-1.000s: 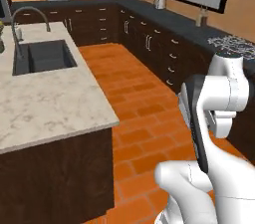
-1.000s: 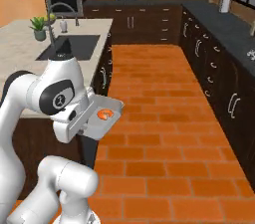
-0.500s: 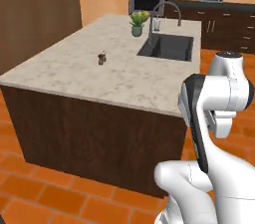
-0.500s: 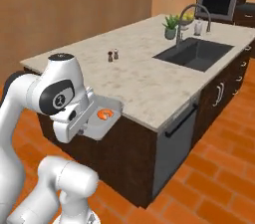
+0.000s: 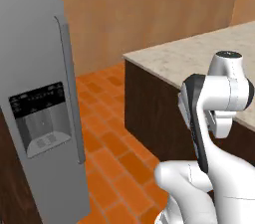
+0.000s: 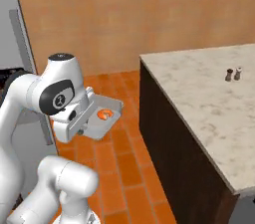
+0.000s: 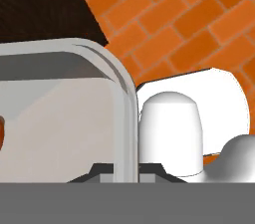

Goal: Take the meat container that has the shrimp and place it on the second highest rack of the freezer. Then take the vegetable container that has the bell pepper and carrot and place it on the highest rack of the freezer.

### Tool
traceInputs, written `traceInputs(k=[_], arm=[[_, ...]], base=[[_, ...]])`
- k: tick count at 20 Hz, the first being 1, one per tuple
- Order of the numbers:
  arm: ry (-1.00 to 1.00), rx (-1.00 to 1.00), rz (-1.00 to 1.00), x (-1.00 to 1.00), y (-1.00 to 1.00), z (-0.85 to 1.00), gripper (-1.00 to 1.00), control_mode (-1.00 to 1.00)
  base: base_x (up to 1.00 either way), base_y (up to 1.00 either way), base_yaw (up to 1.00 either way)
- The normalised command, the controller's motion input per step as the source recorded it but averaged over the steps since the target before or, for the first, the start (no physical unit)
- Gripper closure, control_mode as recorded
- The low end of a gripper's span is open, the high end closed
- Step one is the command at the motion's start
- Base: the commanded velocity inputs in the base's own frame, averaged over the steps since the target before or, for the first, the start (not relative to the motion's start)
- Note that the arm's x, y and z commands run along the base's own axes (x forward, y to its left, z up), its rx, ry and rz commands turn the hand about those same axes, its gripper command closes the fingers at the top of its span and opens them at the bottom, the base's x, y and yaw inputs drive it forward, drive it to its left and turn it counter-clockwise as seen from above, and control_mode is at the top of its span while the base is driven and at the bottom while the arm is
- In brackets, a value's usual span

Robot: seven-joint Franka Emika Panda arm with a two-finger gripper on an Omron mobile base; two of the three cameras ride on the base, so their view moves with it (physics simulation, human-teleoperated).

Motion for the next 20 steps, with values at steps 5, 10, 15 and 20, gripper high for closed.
traceInputs(k=[5, 10, 15, 20], arm=[[0.0, 0.0, 0.0, 0.0, 0.0, 0.0, 1.0, 1.0], [0.0, 0.0, 0.0, 0.0, 0.0, 0.0, 1.0, 1.0], [0.0, 0.0, 0.0, 0.0, 0.0, 0.0, 1.0, 1.0], [0.0, 0.0, 0.0, 0.0, 0.0, 0.0, 1.0, 1.0]], base=[[-0.15, -0.14, 0.95], [0.19, -0.8, 0.42], [0.6, -0.53, 0.21], [0.79, -0.47, 0.14]])
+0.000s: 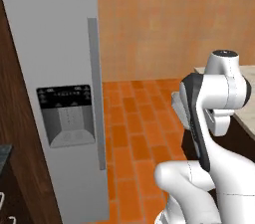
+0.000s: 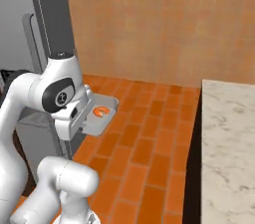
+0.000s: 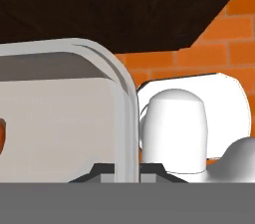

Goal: Take the meat container that has the shrimp and place it on the second highest rack of the freezer. Then take the vegetable container that has the bell pepper and carrot and place it on the highest rack of the freezer.

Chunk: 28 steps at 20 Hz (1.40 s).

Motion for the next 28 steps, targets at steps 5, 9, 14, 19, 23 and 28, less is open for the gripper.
traceInputs(k=[5, 9, 14, 19, 23, 28], arm=[[0.0, 0.0, 0.0, 0.0, 0.0, 0.0, 1.0, 1.0], [0.0, 0.0, 0.0, 0.0, 0.0, 0.0, 1.0, 1.0], [0.0, 0.0, 0.0, 0.0, 0.0, 0.0, 1.0, 1.0], [0.0, 0.0, 0.0, 0.0, 0.0, 0.0, 1.0, 1.0], [0.0, 0.0, 0.0, 0.0, 0.0, 0.0, 1.0, 1.0], [0.0, 0.0, 0.0, 0.0, 0.0, 0.0, 1.0, 1.0]], base=[[0.9, -0.46, 0.03], [0.79, -0.4, 0.0], [0.82, -0.3, 0.0], [0.9, -0.3, 0.0], [0.91, -0.34, 0.0], [0.92, -0.4, 0.0]])
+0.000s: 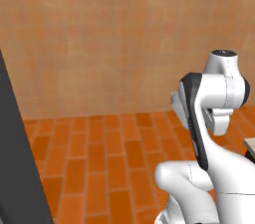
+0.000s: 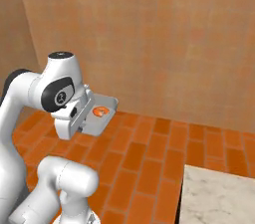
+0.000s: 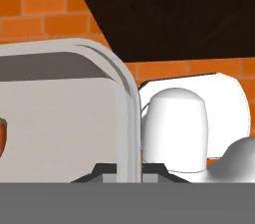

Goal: Take the meat container that has the shrimp and place it on the second highest rack of the freezer. Then take the vegetable container that has the bell pepper and carrot and place it on the highest rack of the freezer.

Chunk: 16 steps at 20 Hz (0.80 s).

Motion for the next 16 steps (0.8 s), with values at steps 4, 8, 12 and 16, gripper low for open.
traceInputs(k=[4, 8, 12, 16], arm=[[0.0, 0.0, 0.0, 0.0, 0.0, 0.0, 1.0, 1.0], [0.0, 0.0, 0.0, 0.0, 0.0, 0.0, 1.0, 1.0], [0.0, 0.0, 0.0, 0.0, 0.0, 0.0, 1.0, 1.0], [0.0, 0.0, 0.0, 0.0, 0.0, 0.0, 1.0, 1.0]], base=[[0.59, -0.2, 0.21], [0.03, -0.01, 0.8], [0.0, 0.0, 1.0], [0.0, 0.0, 1.0]])
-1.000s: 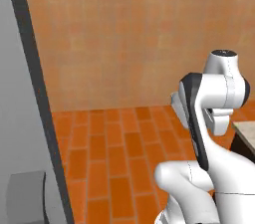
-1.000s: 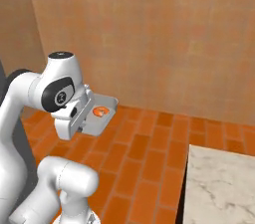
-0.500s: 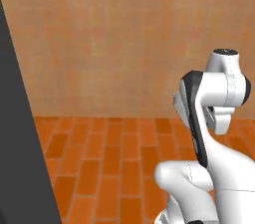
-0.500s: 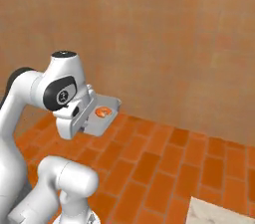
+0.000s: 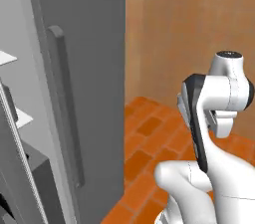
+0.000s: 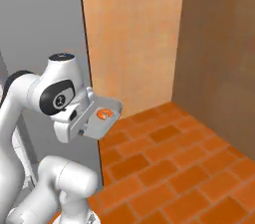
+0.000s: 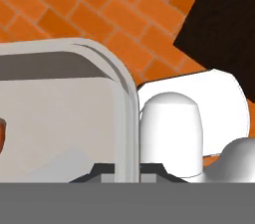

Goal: Take the meat container that has the shrimp and place it on the second highest rack of the freezer. Then take the vegetable container that has the bell pepper and carrot and place it on the highest rack of the freezer.

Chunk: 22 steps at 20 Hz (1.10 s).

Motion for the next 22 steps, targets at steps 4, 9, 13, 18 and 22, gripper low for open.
traceInputs(k=[4, 9, 13, 18, 22], arm=[[0.0, 0.0, 0.0, 0.0, 0.0, 0.0, 1.0, 1.0], [0.0, 0.0, 0.0, 0.0, 0.0, 0.0, 1.0, 1.0], [0.0, 0.0, 0.0, 0.0, 0.0, 0.0, 1.0, 1.0], [0.0, 0.0, 0.0, 0.0, 0.0, 0.0, 1.0, 1.0], [0.0, 0.0, 0.0, 0.0, 0.0, 0.0, 1.0, 1.0]], base=[[0.0, -0.06, 0.98], [0.01, -0.05, 0.93], [0.02, -0.01, 0.81], [0.01, 0.03, 0.59], [0.2, 0.16, 0.04]])
